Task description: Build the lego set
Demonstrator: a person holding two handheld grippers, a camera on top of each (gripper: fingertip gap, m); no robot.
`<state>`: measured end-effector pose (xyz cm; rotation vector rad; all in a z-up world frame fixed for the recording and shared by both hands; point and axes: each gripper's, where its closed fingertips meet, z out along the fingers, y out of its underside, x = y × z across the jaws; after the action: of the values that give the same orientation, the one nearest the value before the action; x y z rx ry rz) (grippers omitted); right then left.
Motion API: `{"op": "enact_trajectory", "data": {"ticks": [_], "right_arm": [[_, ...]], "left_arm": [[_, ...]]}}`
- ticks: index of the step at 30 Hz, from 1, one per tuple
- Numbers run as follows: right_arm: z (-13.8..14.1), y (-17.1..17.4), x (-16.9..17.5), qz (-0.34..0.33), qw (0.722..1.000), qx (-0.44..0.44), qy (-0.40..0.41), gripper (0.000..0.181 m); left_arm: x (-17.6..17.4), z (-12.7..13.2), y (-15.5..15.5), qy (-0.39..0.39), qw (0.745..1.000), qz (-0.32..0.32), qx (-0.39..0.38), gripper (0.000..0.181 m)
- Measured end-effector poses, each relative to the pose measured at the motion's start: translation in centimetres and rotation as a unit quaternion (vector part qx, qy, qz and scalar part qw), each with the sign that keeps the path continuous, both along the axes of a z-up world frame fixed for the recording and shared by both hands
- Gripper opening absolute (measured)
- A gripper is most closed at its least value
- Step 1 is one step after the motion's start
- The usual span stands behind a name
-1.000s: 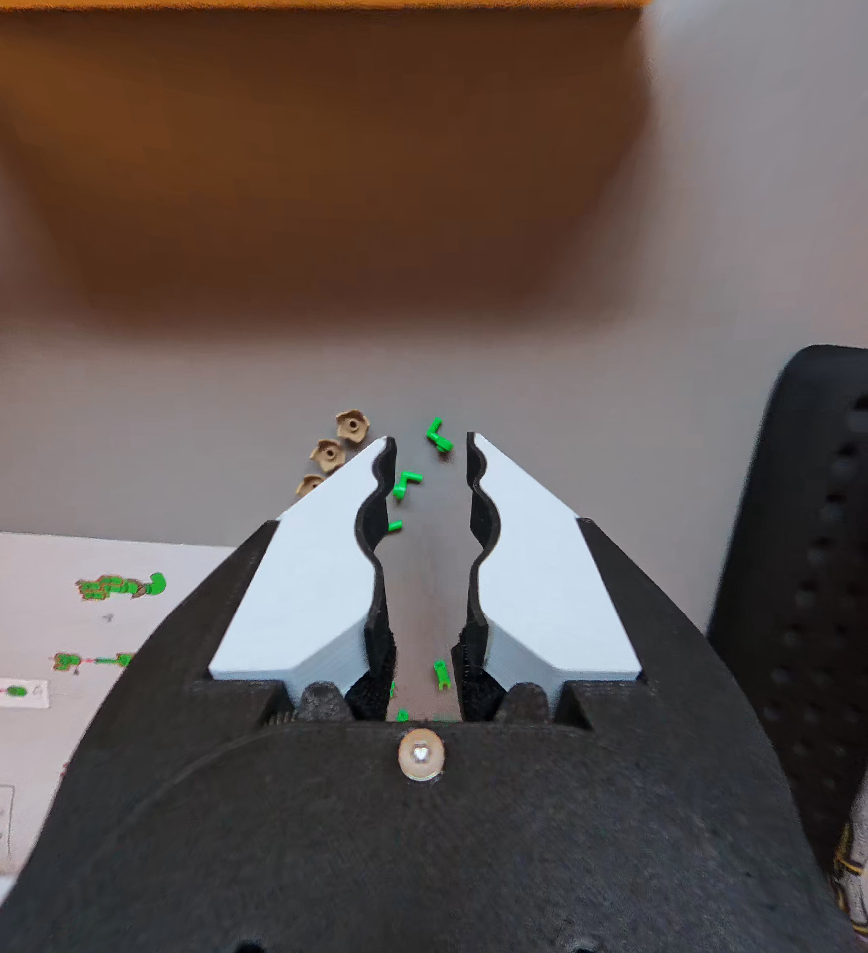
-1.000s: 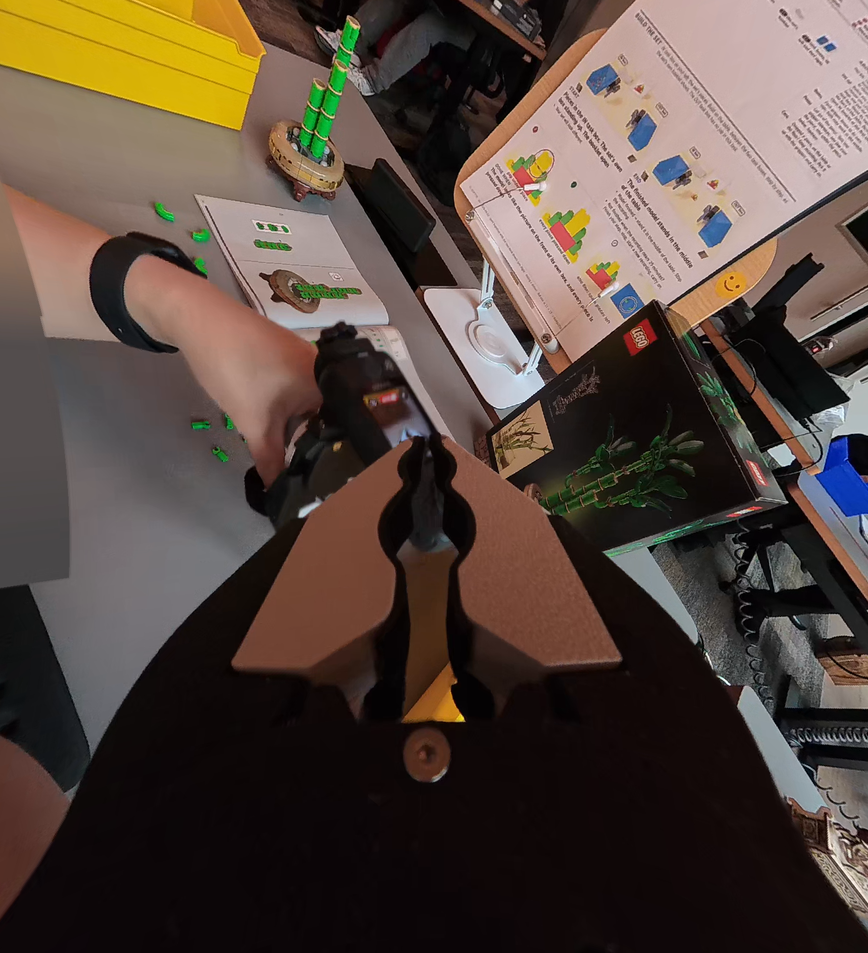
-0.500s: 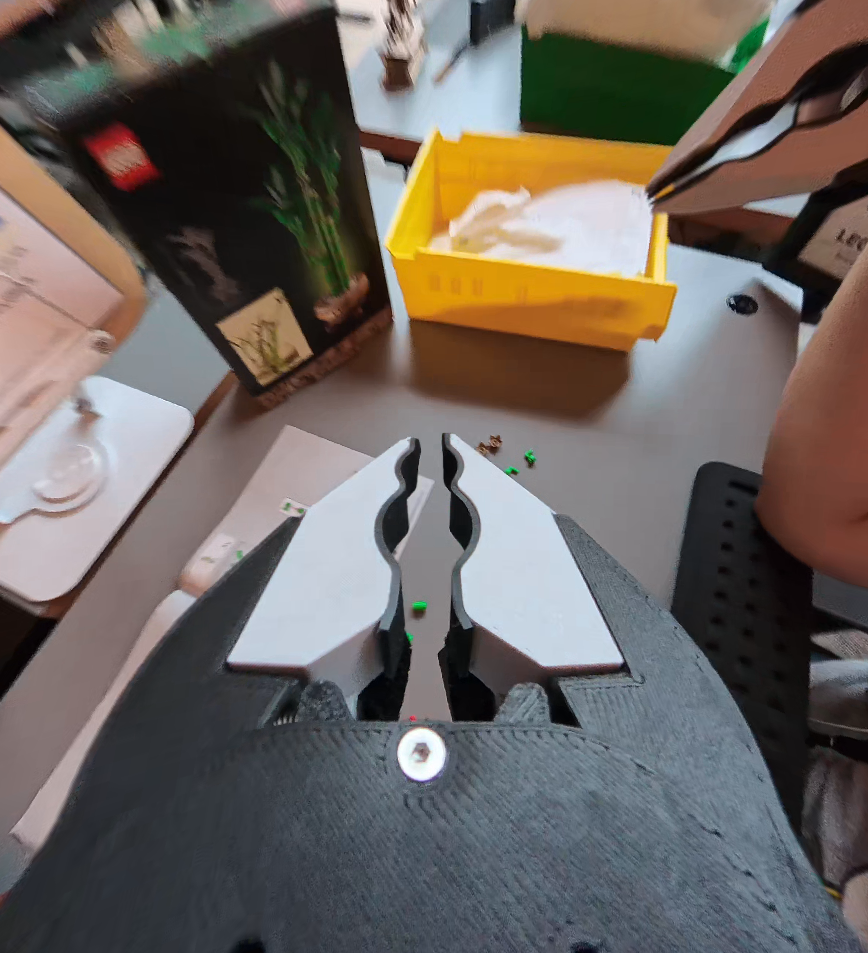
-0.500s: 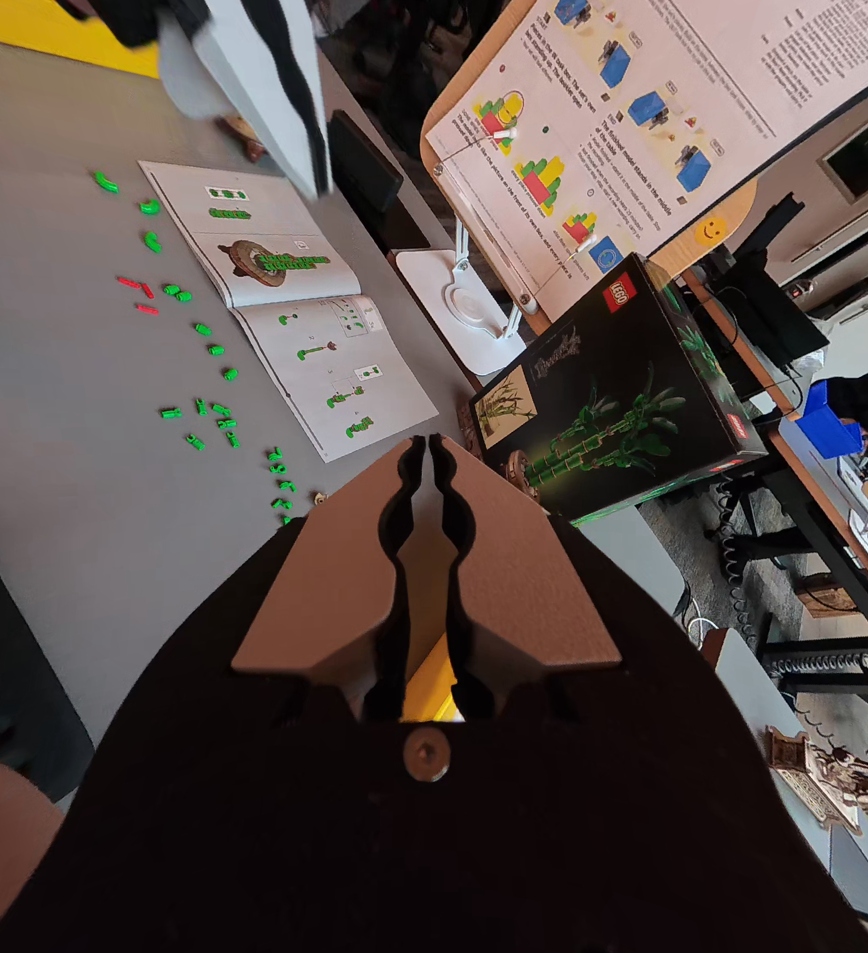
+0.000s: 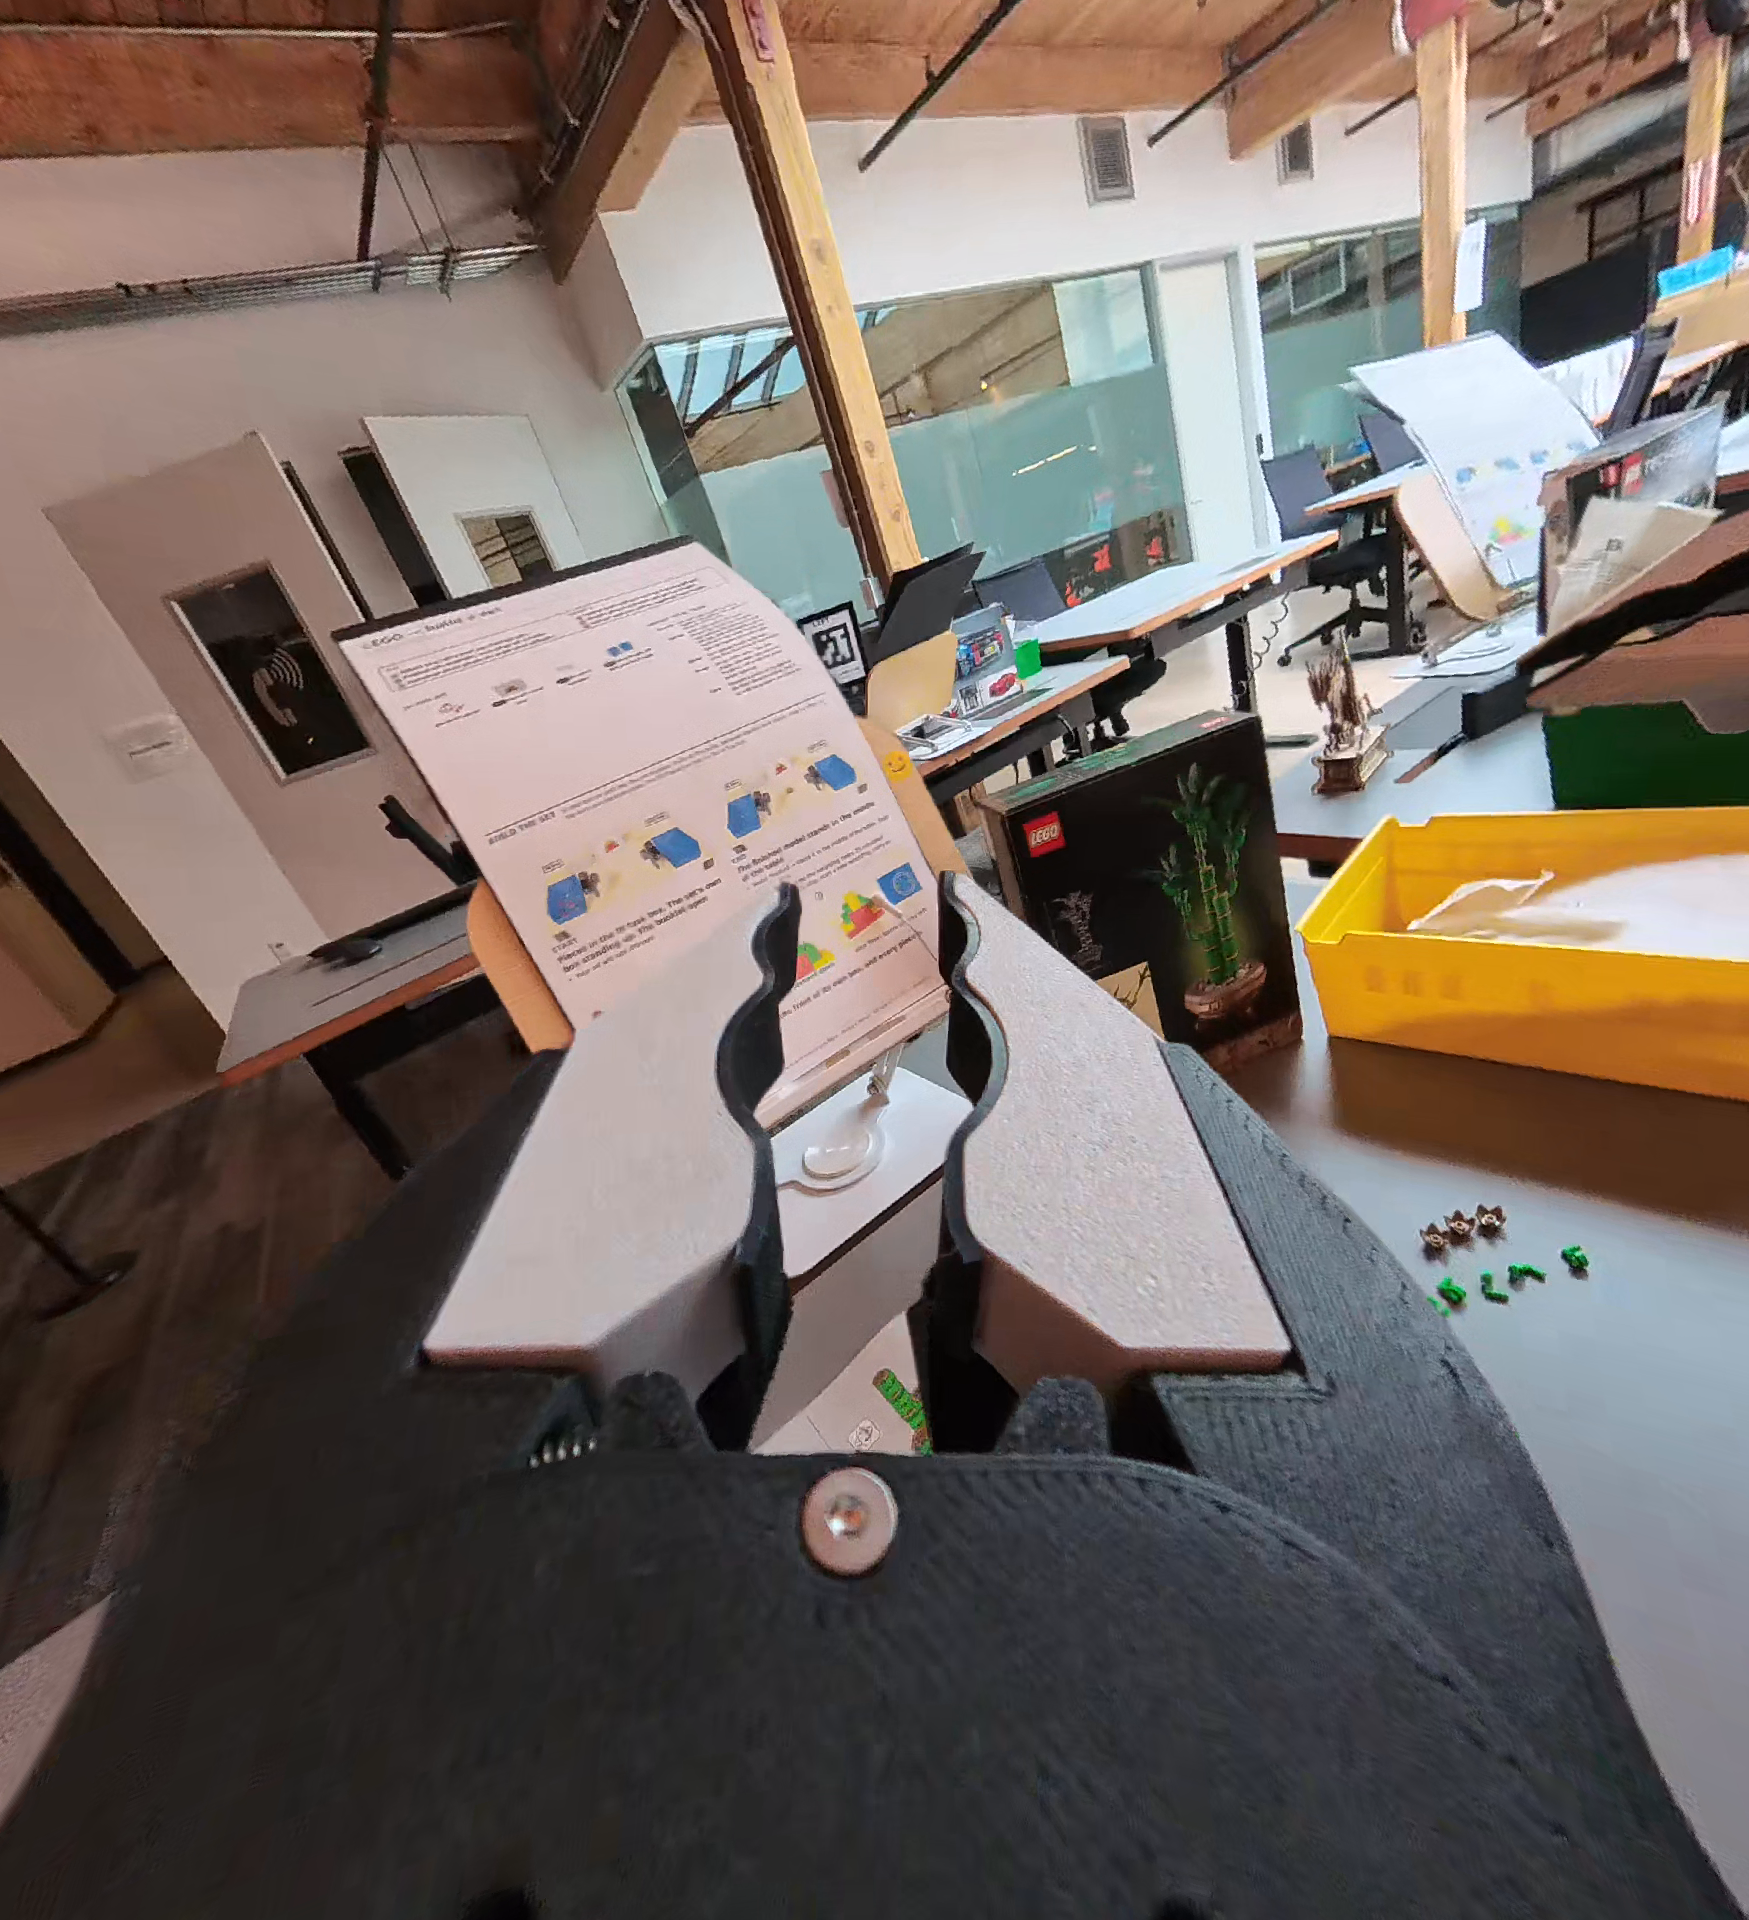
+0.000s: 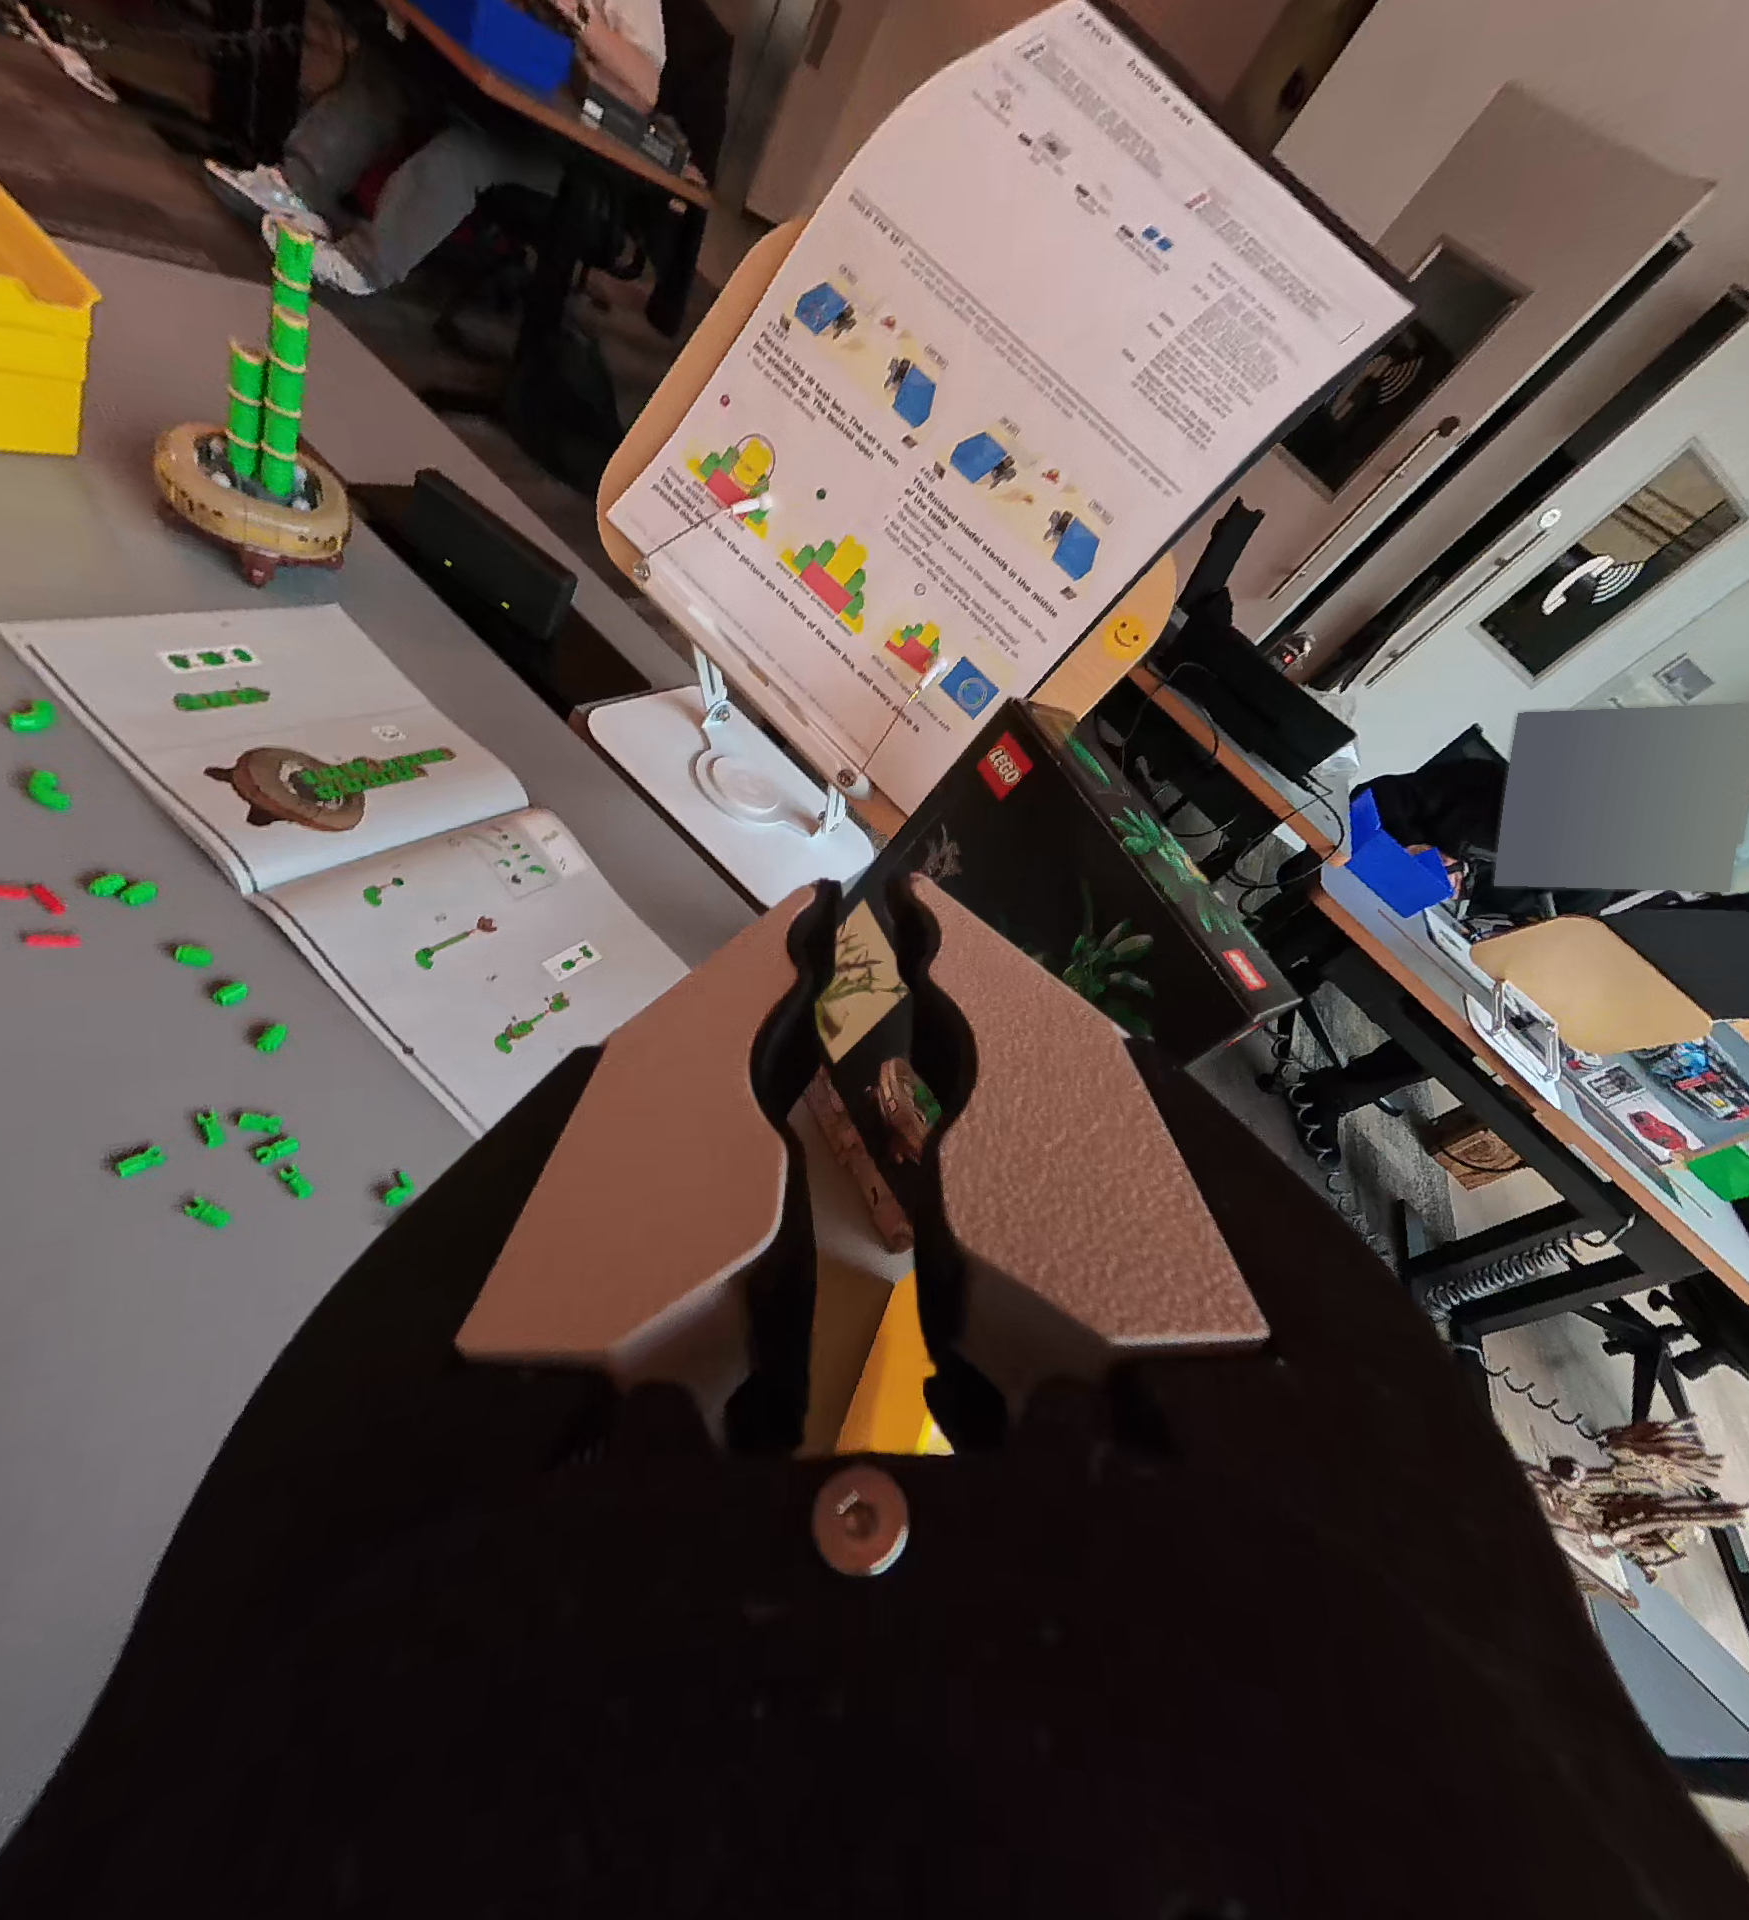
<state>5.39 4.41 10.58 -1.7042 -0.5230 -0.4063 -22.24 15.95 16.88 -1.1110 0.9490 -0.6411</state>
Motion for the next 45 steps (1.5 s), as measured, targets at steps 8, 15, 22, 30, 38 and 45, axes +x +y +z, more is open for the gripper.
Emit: {"op": "enact_trajectory", "data": {"ticks": [8,15,22,30,38,45], "right_arm": [[1.1,2.1,-1.7,-0.021,0.999,0.016,0.037,0.017],[1.1,2.7,-2.7,-0.068,0.998,0.009,-0.007,0.021],[2.5,1.5,-6.2,-0.024,0.998,0.011,-0.06,0.004],[-2.5,2.2,-2.4,-0.056,0.991,-0.104,-0.056,0.0],[-17.1,-0.6,0.1,-0.016,0.888,-0.456,-0.051,0.0],[-19.4,-0.1,-1.4,0.015,0.857,-0.515,-0.022,0.0]], "left_arm": [[-0.9,0.1,1.7,-0.029,0.999,-0.029,-0.023,0.022],[-1.8,-0.8,2.6,-0.009,0.998,-0.039,-0.052,0.014],[-4.0,-0.9,2.8,-0.004,0.997,-0.04,-0.073,0.012],[-5.5,-1.4,3.9,0.009,0.996,-0.001,-0.086,0.008],[-4.3,-5.4,5.1,0.117,0.986,0.033,-0.115,0.007],[-2.8,-6.1,5.0,0.139,0.983,0.034,-0.112,0.005]]}}
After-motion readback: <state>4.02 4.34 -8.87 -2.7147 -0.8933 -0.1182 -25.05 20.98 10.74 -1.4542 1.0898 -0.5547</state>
